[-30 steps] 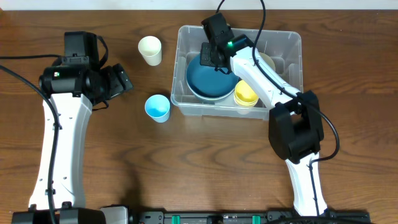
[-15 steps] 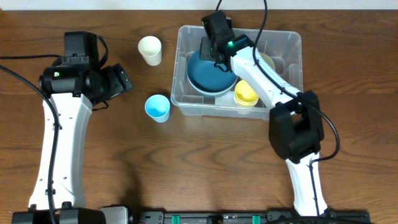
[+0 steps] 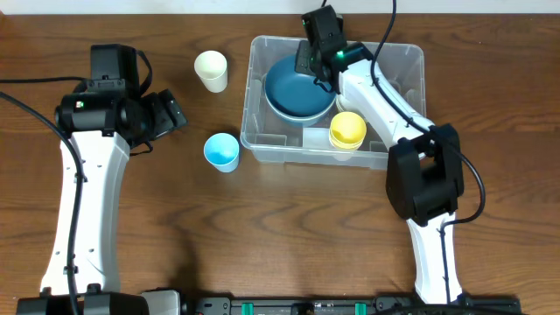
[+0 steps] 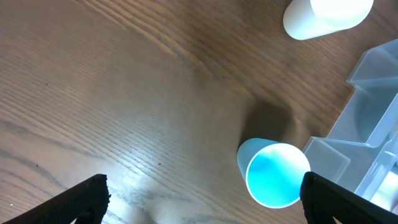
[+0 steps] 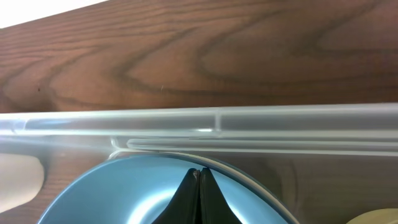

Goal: Pack container

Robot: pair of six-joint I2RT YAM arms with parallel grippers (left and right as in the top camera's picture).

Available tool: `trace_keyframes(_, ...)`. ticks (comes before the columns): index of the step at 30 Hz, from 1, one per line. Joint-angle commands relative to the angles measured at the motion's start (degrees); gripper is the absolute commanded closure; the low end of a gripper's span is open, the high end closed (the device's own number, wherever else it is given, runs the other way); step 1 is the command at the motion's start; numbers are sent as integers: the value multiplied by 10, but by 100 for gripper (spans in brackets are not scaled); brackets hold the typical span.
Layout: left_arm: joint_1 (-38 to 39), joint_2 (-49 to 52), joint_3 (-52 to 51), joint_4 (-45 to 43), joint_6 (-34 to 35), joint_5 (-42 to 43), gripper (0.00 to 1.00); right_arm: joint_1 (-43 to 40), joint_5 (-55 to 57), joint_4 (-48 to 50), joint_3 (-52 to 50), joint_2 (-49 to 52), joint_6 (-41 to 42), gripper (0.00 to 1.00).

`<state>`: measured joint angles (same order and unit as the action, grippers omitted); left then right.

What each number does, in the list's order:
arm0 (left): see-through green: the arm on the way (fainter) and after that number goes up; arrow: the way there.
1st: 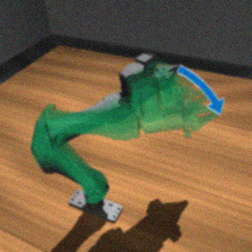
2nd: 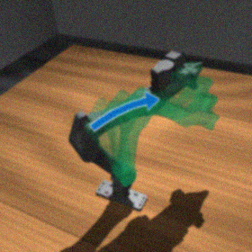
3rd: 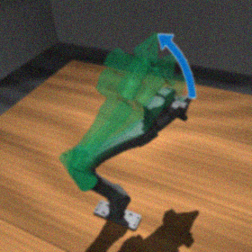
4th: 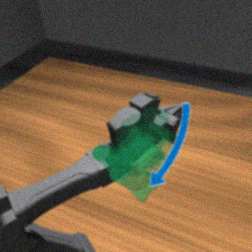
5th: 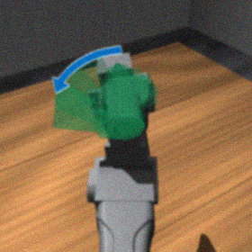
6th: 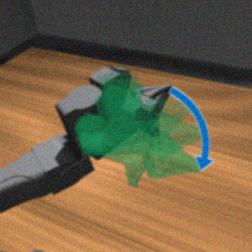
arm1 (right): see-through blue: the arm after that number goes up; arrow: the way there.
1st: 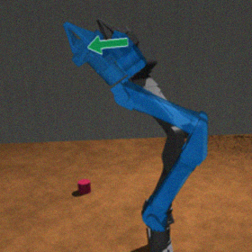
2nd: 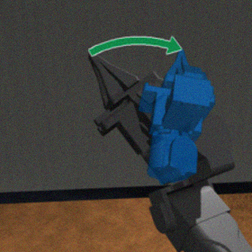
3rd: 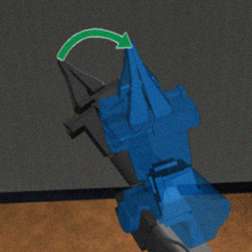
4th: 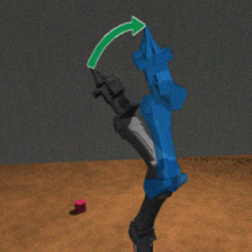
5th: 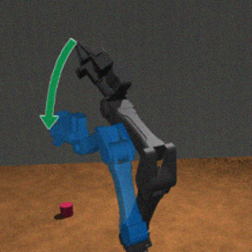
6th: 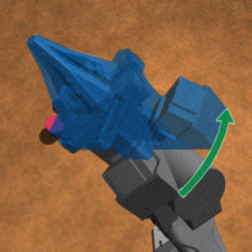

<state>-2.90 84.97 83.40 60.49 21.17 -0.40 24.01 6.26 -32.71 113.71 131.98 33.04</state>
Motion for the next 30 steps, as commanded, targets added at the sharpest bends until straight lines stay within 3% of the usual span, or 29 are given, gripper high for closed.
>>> trace_keyframes(1, -2, 0, 2, 3, -1, -7, 2, -5, 15, 6, 9, 3, -5, 99)
trace_keyframes(15, -2, 0, 2, 3, -1, -7, 2, -10, 66, -3, 9, 3, -3, 99)
trace_keyframes(26, -2, 0, 2, 3, -1, -7, 2, -9, -2, -5, 11, -39, -25, 99)
trace_keyframes(30, -2, 0, 2, 3, -1, -7, 2, -2, -28, -18, 11, -90, -33, 94)
